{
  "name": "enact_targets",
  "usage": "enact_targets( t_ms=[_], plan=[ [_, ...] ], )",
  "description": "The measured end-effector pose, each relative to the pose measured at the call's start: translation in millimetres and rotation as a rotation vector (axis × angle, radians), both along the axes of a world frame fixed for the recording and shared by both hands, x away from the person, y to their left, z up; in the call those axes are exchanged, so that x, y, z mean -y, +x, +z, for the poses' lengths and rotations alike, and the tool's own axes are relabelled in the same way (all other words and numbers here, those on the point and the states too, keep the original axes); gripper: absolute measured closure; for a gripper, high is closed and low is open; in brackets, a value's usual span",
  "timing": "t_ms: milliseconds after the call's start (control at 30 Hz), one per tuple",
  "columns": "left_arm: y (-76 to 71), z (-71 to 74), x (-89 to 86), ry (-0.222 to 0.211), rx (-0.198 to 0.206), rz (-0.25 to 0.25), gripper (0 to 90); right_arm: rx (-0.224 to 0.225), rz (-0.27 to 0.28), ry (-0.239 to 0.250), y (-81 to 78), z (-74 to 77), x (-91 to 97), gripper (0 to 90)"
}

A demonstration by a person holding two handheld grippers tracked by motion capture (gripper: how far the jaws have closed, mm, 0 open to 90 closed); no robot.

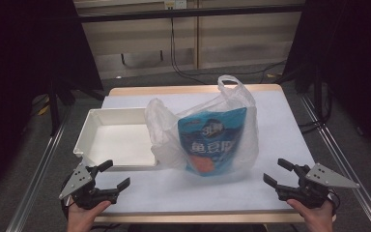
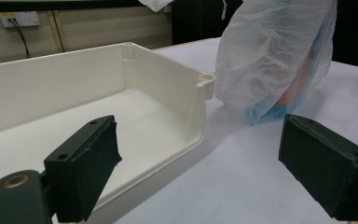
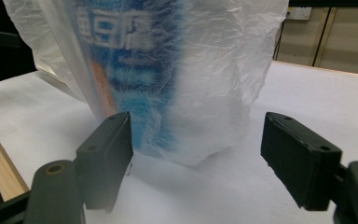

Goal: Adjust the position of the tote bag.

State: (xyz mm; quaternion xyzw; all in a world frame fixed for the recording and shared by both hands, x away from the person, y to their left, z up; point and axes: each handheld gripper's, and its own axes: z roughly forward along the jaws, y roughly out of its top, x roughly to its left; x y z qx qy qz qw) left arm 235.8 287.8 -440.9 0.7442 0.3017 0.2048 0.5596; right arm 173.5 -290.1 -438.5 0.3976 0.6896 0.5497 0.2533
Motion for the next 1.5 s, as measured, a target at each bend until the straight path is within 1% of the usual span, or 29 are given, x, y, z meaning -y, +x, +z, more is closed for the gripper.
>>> enact_targets(
  t_ms=[33,100,133,167,200,233,267,333,367,433,500,533,600,633,733,800,900,1000,1067,1100,1133,1167,1233,1267,1333,1367,1433,1467,1500],
  plan=[
    [0.2,-0.4,0.6,-0.015,-0.002,0.006,12.0,-0.005,-0.002,0.004,0.3,0.1,0.8,25.2],
    [1.5,-0.5,-1.3,-0.006,-0.007,0.000,12.3,-0.012,-0.003,0.015,0.3,0.5,0.7,25.8],
    [1.9,-1.7,-0.7,-0.020,-0.020,0.025,13.0,-0.014,-0.009,0.013,0.7,0.9,1.2,26.2],
    [2.8,-3.1,-0.9,-0.016,-0.031,0.048,13.7,-0.015,-0.011,0.014,1.1,1.1,1.5,27.2],
    [4.9,-4.6,-1.8,-0.012,-0.040,0.035,13.6,-0.018,-0.006,0.009,1.1,2.0,2.0,29.9],
    [4.9,-4.6,-1.8,-0.012,-0.040,0.035,13.6,-0.018,-0.006,0.009,1.1,2.0,2.0,29.9],
    [5.0,-4.3,-0.7,0.005,-0.036,0.028,13.6,-0.024,0.001,0.016,0.6,2.8,1.7,32.5],
    [4.3,-3.4,1.1,-0.002,-0.031,0.009,14.5,-0.032,0.019,0.016,1.2,3.1,2.1,38.7],
    [4.3,-3.4,1.1,-0.002,-0.031,0.009,15.1,-0.032,0.019,0.016,1.2,3.1,2.1,38.7],
    [4.5,-2.2,3.3,0.015,-0.028,-0.002,16.1,-0.050,0.055,0.020,3.3,3.7,1.9,43.1],
    [4.3,-0.8,3.2,-0.004,-0.039,-0.003,17.6,-0.059,0.068,0.017,4.6,4.7,1.3,45.7],
    [4.3,-0.8,3.2,-0.004,-0.039,-0.003,17.7,-0.059,0.072,0.018,5.0,5.6,1.5,46.3],
    [4.4,1.9,6.5,-0.036,-0.053,0.003,18.9,-0.058,0.081,0.018,6.3,7.5,1.6,48.5],
    [4.9,3.3,5.9,-0.007,-0.038,0.004,20.8,-0.060,0.089,0.019,6.8,8.8,1.7,49.4],
    [5.7,5.1,8.7,-0.002,-0.040,-0.010,23.8,-0.056,0.099,0.011,8.6,11.2,1.3,51.0],
    [7.0,8.4,11.5,0.019,-0.019,-0.025,26.3,-0.054,0.121,0.015,11.1,14.6,1.7,52.2],
    [8.7,11.6,11.7,0.011,-0.010,-0.031,27.8,-0.057,0.116,0.016,13.1,17.3,2.4,52.9],
    [13.5,18.5,11.3,0.014,0.005,-0.008,28.5,-0.047,0.119,0.028,18.8,24.7,5.6,56.6],
    [14.5,19.8,12.0,0.015,0.004,0.000,28.9,-0.043,0.121,0.031,20.7,26.5,6.3,57.8],
    [16.7,21.3,13.6,0.010,0.005,-0.007,30.1,-0.042,0.124,0.038,25.2,29.6,6.5,60.2],
    [16.7,21.3,13.6,0.010,0.005,-0.007,30.4,-0.042,0.124,0.038,25.2,29.6,6.5,60.2],
    [16.9,22.2,14.9,0.012,-0.001,-0.009,31.0,-0.042,0.140,0.032,31.3,32.1,5.5,61.9],
    [18.3,23.8,17.0,0.011,-0.002,-0.038,31.9,-0.050,0.149,0.027,35.1,34.2,3.8,63.2],
    [18.8,25.8,17.2,0.023,0.005,-0.033,32.3,-0.052,0.154,0.028,36.7,35.0,3.0,63.6],
    [19.6,27.0,17.0,0.019,0.005,-0.037,34.0,-0.051,0.159,0.028,39.5,36.5,1.6,64.4],
    [20.2,28.1,17.1,0.007,0.003,-0.042,34.0,-0.047,0.168,0.026,41.6,38.1,0.7,65.5],
    [21.8,31.8,19.1,0.022,0.007,-0.043,35.3,-0.035,0.176,0.025,46.0,45.8,-0.4,67.4],
    [23.0,32.4,20.6,0.011,0.007,-0.052,35.5,-0.030,0.181,0.025,47.5,49.0,-0.2,67.7],
    [23.8,33.7,21.4,0.021,0.007,-0.052,35.6,-0.025,0.177,0.022,49.1,52.4,0.2,68.0]
  ],
)
